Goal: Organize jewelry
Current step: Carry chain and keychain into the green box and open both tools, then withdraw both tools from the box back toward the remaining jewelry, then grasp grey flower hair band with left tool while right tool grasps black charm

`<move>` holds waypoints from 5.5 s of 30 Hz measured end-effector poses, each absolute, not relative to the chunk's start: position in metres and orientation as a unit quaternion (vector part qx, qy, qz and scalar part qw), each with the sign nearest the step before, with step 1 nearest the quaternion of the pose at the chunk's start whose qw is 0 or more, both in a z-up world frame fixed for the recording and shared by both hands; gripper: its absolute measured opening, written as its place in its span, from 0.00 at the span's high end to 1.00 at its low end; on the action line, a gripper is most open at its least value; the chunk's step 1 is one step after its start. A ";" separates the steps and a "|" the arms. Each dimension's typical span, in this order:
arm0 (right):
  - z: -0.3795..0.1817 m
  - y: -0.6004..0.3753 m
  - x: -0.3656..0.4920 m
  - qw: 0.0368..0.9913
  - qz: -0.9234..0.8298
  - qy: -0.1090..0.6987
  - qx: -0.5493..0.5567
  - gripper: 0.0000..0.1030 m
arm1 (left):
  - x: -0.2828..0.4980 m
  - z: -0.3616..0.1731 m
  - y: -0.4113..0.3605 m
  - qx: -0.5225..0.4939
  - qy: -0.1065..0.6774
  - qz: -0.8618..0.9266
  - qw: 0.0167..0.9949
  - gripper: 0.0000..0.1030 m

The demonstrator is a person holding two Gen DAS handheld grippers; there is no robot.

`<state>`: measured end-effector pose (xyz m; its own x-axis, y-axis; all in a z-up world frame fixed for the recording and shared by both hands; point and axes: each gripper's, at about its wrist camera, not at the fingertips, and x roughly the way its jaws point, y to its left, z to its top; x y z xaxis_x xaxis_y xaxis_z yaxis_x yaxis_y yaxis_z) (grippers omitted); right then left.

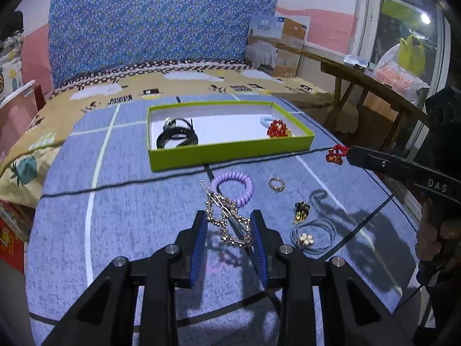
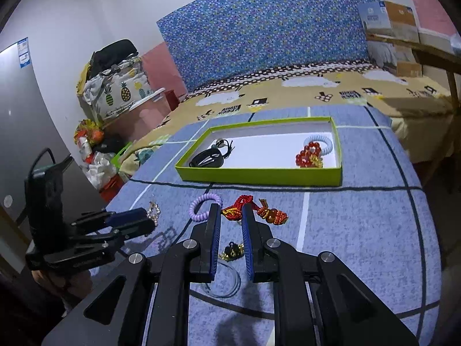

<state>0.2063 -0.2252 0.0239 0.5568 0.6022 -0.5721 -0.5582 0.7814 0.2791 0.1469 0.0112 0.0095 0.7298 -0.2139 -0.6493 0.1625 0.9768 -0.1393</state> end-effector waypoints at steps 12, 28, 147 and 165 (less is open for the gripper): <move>0.032 -0.213 0.228 0.889 0.325 0.324 -0.004 0.85 | 0.180 0.031 0.017 -0.026 0.327 -0.102 0.939 0.69; 0.034 -0.205 0.311 0.899 0.309 0.308 -0.037 0.85 | 0.263 0.039 0.013 -0.001 0.325 -0.102 0.940 0.69; -0.018 -0.234 0.172 0.878 0.288 0.382 0.012 0.65 | 0.129 -0.010 -0.037 -0.048 0.379 -0.167 0.909 0.66; -0.021 -0.243 0.177 0.878 0.286 0.382 0.026 0.65 | 0.150 -0.027 -0.070 -0.020 0.417 -0.142 0.898 0.77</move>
<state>0.1766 -0.2434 -0.0209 0.5439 0.5224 -0.6568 -0.4830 0.8349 0.2641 0.1496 -0.0699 -0.0274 0.6121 -0.2710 -0.7429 0.2380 0.9590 -0.1537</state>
